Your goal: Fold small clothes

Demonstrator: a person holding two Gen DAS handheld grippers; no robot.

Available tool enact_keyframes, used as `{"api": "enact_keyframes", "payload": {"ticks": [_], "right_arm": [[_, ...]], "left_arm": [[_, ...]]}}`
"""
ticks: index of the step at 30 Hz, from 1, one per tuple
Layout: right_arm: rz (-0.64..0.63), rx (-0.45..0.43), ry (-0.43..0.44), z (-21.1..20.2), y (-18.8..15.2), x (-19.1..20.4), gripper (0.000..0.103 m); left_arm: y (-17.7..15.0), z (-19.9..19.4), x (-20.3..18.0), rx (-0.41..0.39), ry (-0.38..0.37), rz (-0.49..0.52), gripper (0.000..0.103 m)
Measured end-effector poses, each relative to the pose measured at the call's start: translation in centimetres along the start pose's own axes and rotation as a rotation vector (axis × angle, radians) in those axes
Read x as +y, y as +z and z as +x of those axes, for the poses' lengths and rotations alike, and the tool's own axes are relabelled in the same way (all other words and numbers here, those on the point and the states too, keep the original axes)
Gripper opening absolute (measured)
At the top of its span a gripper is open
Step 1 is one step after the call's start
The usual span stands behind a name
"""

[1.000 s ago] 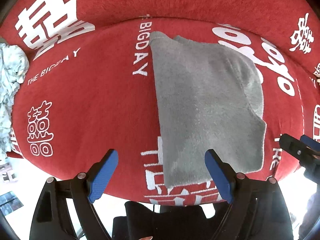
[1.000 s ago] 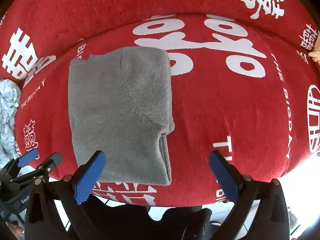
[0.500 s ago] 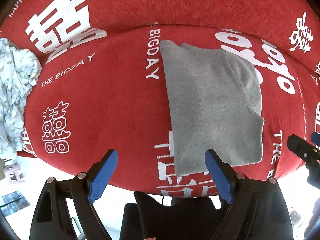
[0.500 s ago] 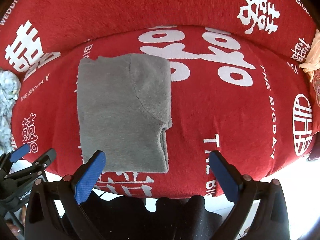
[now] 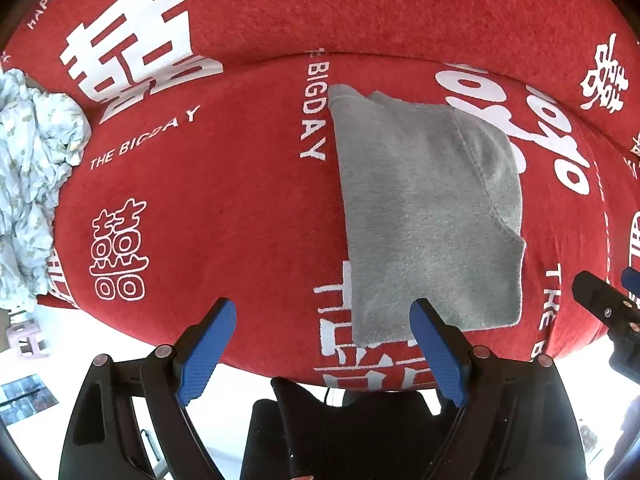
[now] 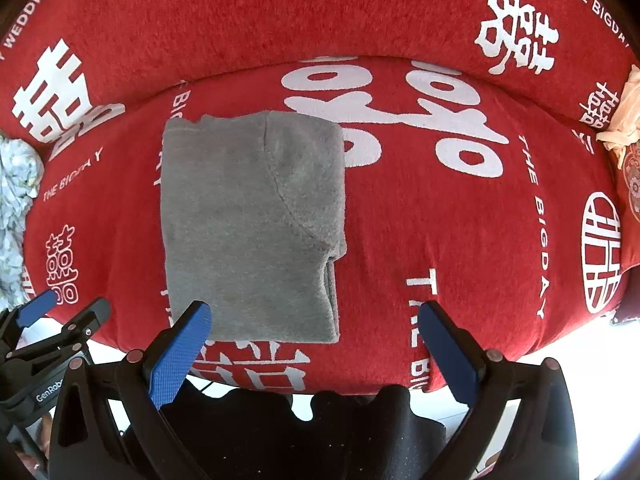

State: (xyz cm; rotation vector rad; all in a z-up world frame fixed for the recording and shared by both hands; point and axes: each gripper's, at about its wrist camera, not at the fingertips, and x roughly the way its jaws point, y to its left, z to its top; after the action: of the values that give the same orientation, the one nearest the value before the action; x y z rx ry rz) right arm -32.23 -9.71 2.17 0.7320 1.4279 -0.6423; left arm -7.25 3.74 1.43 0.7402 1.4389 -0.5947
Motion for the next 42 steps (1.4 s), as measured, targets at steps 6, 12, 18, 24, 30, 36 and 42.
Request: {"api": "enact_keyframes", "payload": {"ticks": [6,12,18,24,30,36,42], "right_arm": [[0.0,0.006,0.007,-0.1,0.1,0.0,0.103],[-0.001,0.005,0.006,-0.2,0.0,0.0,0.103],[-0.002,0.002,0.003,-0.2,0.0,0.1,0.103],[-0.01,-0.002,0.005,-0.4,0.3,0.2,0.103],[-0.012,-0.007,0.005,-0.6,0.5,0.2,0.103],[-0.014,-0.007,0.004,-0.6,0.7,0.1,0.103],[-0.02,-0.006,0.002,-0.7,0.7,0.4,0.103]], "left_arm": [[-0.3,-0.4,-0.1,-0.006,0.007,-0.019,0.089],[-0.2,-0.4,-0.1,-0.005,0.008,-0.022,0.089],[-0.2,-0.5,-0.1,-0.006,0.014,-0.028,0.089],[-0.2,-0.9,-0.2,-0.012,0.03,-0.037,0.089],[-0.2,-1.0,-0.5,-0.015,0.034,-0.049,0.089],[-0.4,-1.0,-0.8,-0.017,0.049,-0.053,0.089],[-0.4,-1.1,-0.8,-0.024,0.055,-0.061,0.089]]}}
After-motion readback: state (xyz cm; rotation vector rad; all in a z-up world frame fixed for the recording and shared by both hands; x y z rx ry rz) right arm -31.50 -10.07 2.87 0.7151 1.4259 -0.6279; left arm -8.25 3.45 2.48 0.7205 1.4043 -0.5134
